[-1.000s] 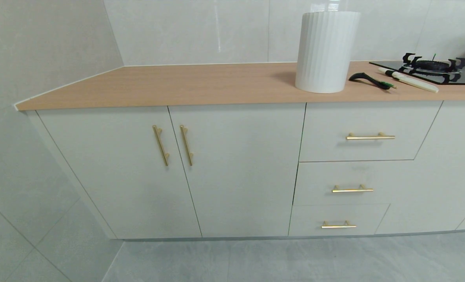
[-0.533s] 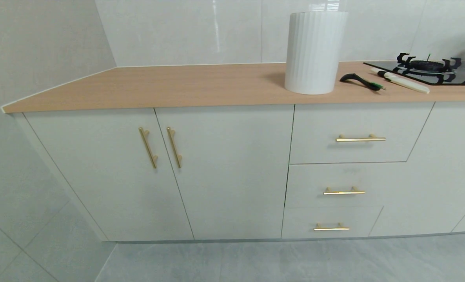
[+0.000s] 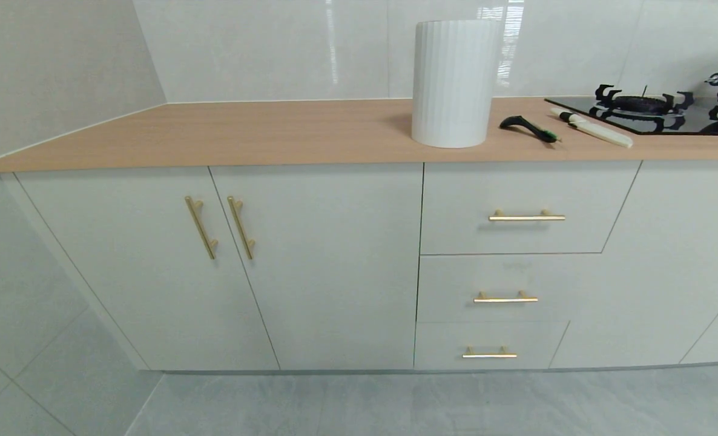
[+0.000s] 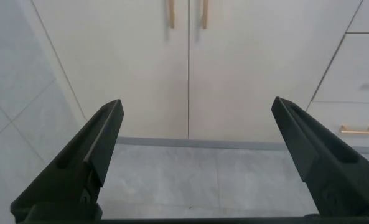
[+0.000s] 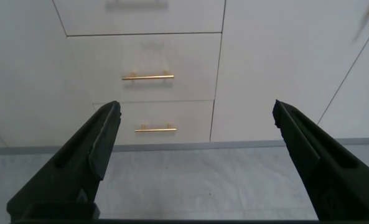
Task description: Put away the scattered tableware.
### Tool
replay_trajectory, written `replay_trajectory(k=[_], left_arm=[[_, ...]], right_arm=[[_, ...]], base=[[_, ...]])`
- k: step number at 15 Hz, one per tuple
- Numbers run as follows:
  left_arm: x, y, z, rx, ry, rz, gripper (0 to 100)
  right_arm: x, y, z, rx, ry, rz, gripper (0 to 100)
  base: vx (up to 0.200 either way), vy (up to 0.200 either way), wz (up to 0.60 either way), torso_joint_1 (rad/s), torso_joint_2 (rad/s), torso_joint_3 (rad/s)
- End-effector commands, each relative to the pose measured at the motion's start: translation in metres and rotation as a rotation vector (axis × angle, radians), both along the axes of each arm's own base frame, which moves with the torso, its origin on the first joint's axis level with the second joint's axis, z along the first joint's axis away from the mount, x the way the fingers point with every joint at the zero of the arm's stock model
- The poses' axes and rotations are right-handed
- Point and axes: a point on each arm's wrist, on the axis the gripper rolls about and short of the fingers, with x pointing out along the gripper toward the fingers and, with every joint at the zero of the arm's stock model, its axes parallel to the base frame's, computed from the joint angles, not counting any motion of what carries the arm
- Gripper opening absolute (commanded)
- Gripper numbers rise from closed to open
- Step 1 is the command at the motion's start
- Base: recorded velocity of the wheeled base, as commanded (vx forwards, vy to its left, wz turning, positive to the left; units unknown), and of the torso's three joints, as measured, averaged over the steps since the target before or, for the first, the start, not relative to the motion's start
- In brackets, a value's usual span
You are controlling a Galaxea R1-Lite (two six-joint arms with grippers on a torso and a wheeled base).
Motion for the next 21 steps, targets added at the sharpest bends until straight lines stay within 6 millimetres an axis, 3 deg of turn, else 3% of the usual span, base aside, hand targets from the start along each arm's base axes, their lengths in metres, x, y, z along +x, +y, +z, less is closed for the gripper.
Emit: replay_trajectory(k=[1, 21], left_arm=[[0.0001, 0.0, 0.0001, -0.002, 0.001, 0.0, 100], [0.0001, 0.0, 0.0001, -0.007, 0.0, 0.0, 100]], right_arm=[[0.0002, 0.0, 0.0001, -0.001, 0.001, 0.001, 100], [0.0002, 0.0, 0.0, 0.0, 0.002, 0.001, 100]], base=[[0.0, 0.0, 0.0, 0.0, 0.0, 0.0], [0.02, 0.0, 0.0, 0.001, 0.0, 0.0]])
